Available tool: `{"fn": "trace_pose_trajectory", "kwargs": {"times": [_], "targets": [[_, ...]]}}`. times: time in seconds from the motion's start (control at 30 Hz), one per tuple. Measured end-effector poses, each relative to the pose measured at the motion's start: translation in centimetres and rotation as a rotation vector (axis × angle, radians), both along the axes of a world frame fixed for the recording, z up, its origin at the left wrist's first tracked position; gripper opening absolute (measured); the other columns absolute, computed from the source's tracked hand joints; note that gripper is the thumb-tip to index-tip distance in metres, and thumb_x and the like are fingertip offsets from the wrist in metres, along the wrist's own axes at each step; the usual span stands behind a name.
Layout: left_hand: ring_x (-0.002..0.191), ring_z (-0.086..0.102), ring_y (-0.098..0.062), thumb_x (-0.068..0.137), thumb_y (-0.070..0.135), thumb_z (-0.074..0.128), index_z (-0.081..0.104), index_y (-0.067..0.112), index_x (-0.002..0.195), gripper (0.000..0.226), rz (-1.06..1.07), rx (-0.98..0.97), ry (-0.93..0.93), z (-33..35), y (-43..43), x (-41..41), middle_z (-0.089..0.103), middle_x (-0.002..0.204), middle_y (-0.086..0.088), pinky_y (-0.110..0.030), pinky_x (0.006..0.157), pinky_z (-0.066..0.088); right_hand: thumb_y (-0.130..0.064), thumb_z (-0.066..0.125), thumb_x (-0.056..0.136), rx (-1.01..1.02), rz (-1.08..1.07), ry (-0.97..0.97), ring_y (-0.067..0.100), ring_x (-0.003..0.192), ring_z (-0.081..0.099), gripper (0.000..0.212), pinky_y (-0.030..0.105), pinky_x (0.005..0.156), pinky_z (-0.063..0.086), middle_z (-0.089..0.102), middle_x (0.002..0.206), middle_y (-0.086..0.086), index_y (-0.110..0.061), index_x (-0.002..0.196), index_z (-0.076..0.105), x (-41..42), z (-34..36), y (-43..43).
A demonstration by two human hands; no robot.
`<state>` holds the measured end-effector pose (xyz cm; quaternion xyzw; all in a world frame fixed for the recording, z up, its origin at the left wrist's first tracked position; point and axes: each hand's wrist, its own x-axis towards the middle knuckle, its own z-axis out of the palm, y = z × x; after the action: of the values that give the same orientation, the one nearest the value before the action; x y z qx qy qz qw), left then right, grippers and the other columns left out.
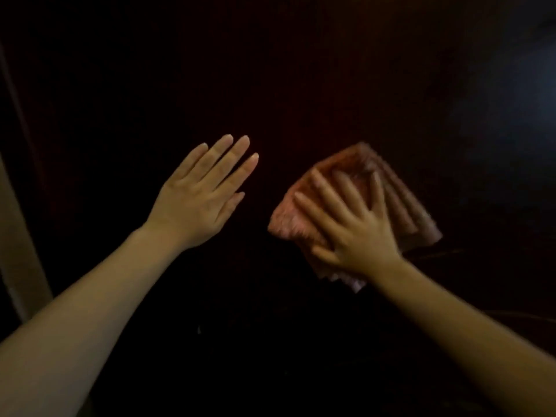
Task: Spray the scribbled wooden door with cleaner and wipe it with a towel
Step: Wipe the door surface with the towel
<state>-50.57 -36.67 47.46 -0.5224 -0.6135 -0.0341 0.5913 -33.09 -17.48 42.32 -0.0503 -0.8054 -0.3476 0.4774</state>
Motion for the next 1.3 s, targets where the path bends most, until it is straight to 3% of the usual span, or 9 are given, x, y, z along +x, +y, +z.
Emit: {"fn": "trace_pose_trajectory", "kwargs": {"times": [0.2,0.4,0.6,0.7,0.8,0.93,1.07,1.17,1.3], "targets": [[0.143,-0.006,-0.015,0.097,0.035,0.025,0.011,0.017,0.146,0.054,0.064,-0.011,-0.058,-1.4,-2.4,-1.2,0.016,0.154,-0.008,-0.035,0.116,0.000,-0.046,0.035,0.087,-0.279,0.033,0.124,0.040,0.137,0.009,0.063,0.065,0.104,-0.009,0.020,0.151,0.014,-0.018,0.142,0.026,-3.2,-1.3,-4.5],[0.140,0.013,-0.027,0.096,0.030,0.030,0.021,0.012,0.145,0.053,0.015,0.110,-0.105,-3.8,-2.6,-1.4,0.022,0.151,-0.014,-0.033,0.115,-0.003,-0.042,0.037,0.083,0.005,0.193,-0.159,0.033,0.142,-0.012,0.064,0.058,0.108,-0.012,0.019,0.152,0.006,-0.020,0.143,0.028,-7.2,-10.2,-7.9],[0.140,0.006,-0.029,0.098,0.031,0.025,0.012,0.012,0.147,0.054,0.035,0.202,-0.274,-7.6,-2.7,-0.9,0.016,0.153,-0.018,-0.030,0.114,-0.009,-0.018,0.034,0.097,0.214,0.462,-0.480,0.031,0.141,0.018,0.041,0.047,0.116,0.005,0.040,0.144,0.013,-0.010,0.138,0.038,-7.0,-12.3,-6.2],[0.140,0.008,-0.031,0.099,0.029,0.027,0.014,0.011,0.146,0.052,0.020,0.206,-0.285,-8.1,-2.7,-0.9,0.017,0.153,-0.020,-0.030,0.114,-0.009,-0.022,0.036,0.096,0.141,0.508,-0.394,0.038,0.132,0.035,0.041,0.052,0.112,0.014,0.047,0.137,0.019,-0.009,0.133,0.049,-6.0,-8.6,-5.5],[0.140,0.010,-0.032,0.097,0.023,0.033,0.017,0.010,0.146,0.053,0.005,0.246,-0.291,-8.8,-2.6,-1.0,0.019,0.152,-0.021,-0.030,0.115,-0.008,-0.031,0.043,0.089,0.103,0.431,-0.226,0.036,0.133,0.030,0.046,0.051,0.113,-0.001,0.047,0.137,0.017,-0.012,0.131,0.052,-6.0,-7.7,-5.9],[0.139,0.012,-0.032,0.099,0.027,0.029,0.019,0.010,0.145,0.050,0.009,0.262,-0.254,-9.4,-2.6,-1.2,0.022,0.150,-0.022,-0.032,0.115,-0.004,-0.037,0.017,0.096,-0.090,0.463,-0.169,0.031,0.141,0.004,0.057,0.051,0.113,-0.009,0.039,0.143,0.016,-0.007,0.134,0.046,-7.6,-10.9,-7.9],[0.140,0.013,-0.034,0.100,0.028,0.025,0.019,0.009,0.146,0.049,0.010,0.283,-0.273,-9.6,-2.3,-1.0,0.021,0.151,-0.022,-0.034,0.115,-0.002,-0.032,0.013,0.097,-0.117,0.567,-0.246,0.028,0.143,-0.006,0.057,0.045,0.115,-0.007,0.029,0.143,0.012,-0.001,0.133,0.044,-9.5,-15.0,-9.9],[0.140,0.012,-0.035,0.100,0.028,0.023,0.019,0.009,0.146,0.050,0.027,0.263,-0.284,-10.6,-2.8,-1.1,0.020,0.151,-0.023,-0.035,0.115,-0.001,-0.029,0.013,0.098,-0.160,0.678,-0.355,0.029,0.143,0.008,0.058,0.045,0.116,0.005,0.029,0.144,0.017,0.004,0.132,0.045,-10.5,-18.0,-10.7],[0.139,0.011,-0.034,0.100,0.027,0.023,0.016,0.009,0.145,0.048,0.066,0.265,-0.305,-13.8,-3.6,-1.6,0.020,0.150,-0.024,-0.034,0.116,-0.003,-0.024,0.020,0.100,-0.112,0.744,-0.315,0.023,0.143,0.005,0.050,0.040,0.117,0.005,0.048,0.134,0.022,0.003,0.125,0.054,-10.0,-17.6,-9.5]]}}
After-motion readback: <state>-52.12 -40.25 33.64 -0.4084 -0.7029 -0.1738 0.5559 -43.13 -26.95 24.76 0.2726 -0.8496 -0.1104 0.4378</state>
